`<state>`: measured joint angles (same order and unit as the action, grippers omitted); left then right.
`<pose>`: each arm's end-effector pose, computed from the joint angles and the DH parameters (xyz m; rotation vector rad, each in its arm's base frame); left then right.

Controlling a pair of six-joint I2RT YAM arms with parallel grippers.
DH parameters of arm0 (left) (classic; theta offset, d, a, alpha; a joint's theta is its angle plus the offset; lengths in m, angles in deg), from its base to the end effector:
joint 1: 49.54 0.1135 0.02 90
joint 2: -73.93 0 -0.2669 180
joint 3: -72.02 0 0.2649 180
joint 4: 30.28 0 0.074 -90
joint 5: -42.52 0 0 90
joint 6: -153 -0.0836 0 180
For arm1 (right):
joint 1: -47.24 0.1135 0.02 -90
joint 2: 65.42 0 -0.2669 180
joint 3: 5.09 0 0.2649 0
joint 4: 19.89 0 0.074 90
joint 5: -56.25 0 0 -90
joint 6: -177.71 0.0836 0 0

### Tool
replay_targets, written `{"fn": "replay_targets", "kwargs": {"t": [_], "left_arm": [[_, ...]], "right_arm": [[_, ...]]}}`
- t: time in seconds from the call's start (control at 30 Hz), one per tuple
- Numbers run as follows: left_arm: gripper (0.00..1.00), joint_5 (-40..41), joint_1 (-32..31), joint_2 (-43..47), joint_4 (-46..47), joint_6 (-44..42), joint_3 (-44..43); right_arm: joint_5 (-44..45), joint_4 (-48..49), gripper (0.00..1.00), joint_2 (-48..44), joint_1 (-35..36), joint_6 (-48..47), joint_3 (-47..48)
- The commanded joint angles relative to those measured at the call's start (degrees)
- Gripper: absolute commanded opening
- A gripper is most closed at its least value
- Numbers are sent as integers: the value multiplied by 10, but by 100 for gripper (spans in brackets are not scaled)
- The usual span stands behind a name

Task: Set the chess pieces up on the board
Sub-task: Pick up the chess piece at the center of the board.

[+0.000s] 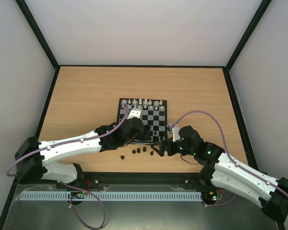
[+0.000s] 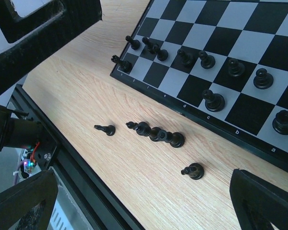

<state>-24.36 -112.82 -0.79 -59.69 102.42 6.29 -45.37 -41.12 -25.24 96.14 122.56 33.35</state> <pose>0.1775 -0.2796 0.2358 0.2446 2.2214 -0.5555 0.1348 0.1802 0.2168 -0.4059 2.1120 1.1111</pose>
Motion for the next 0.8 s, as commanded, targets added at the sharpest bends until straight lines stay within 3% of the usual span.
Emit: {"fn": "replay_targets", "kwargs": {"t": [0.0, 0.23, 0.43, 0.77], "left_arm": [[99, -4, 2, 0, 19, 4, 5], [99, 18, -8, 7, 7, 19, -7], [99, 40, -33, 15, -18, 45, -26], [99, 71, -50, 87, -15, 105, 37]], "right_arm": [[7, 1, 99, -13, -1, -12, 7], [17, -9, 99, -57, -1, -11, -3], [11, -2, 99, -41, -1, -11, -14], [21, 1, 99, -49, -1, -12, -17]]}}
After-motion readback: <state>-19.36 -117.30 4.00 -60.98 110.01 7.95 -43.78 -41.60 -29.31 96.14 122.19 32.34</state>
